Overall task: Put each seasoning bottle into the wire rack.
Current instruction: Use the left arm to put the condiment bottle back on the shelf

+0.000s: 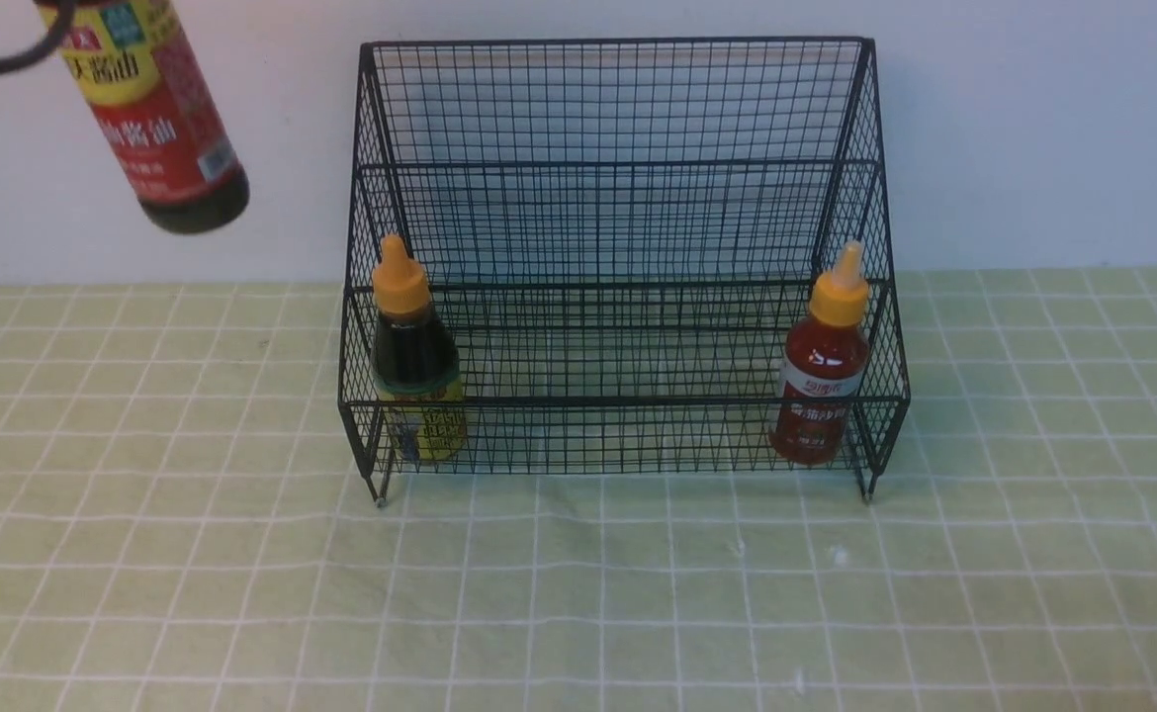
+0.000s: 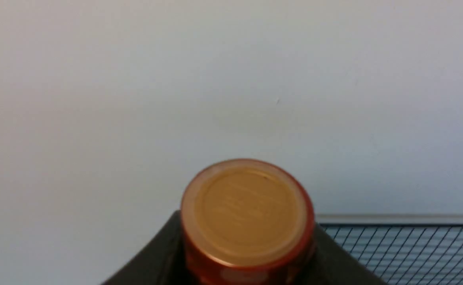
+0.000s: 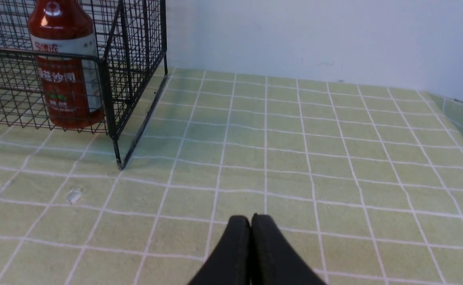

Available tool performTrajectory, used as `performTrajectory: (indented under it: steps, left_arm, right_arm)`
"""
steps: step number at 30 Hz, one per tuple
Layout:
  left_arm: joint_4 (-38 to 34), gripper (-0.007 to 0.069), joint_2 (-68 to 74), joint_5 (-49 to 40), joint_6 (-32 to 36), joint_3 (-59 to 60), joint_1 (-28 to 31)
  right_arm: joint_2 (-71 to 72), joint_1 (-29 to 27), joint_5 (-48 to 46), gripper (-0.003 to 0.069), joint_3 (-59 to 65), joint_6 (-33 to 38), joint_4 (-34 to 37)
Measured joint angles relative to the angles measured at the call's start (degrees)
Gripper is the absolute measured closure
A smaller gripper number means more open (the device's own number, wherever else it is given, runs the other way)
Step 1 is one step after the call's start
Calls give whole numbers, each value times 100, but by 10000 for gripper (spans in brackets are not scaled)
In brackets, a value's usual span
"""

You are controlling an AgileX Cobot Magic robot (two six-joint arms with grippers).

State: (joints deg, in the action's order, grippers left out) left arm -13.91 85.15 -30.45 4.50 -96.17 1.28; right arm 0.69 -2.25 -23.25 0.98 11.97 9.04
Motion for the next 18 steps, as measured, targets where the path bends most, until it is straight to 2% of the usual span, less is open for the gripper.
performTrajectory:
  steps: [7, 10, 13, 18]
  left_arm:
    - [-752, 351, 11, -61, 149, -417, -34]
    - [-843, 351, 53, -51, 350, -441, -162]
    - [-845, 351, 226, 62, 741, -441, -558]
    - [-928, 351, 493, 398, 931, -441, -983]
  right_arm:
    - [0, 0, 0, 673, 0, 0, 0]
    - [0, 0, 0, 673, 0, 0, 0]
    - [0, 0, 0, 673, 0, 0, 0]
    - [0, 0, 0, 673, 0, 0, 0]
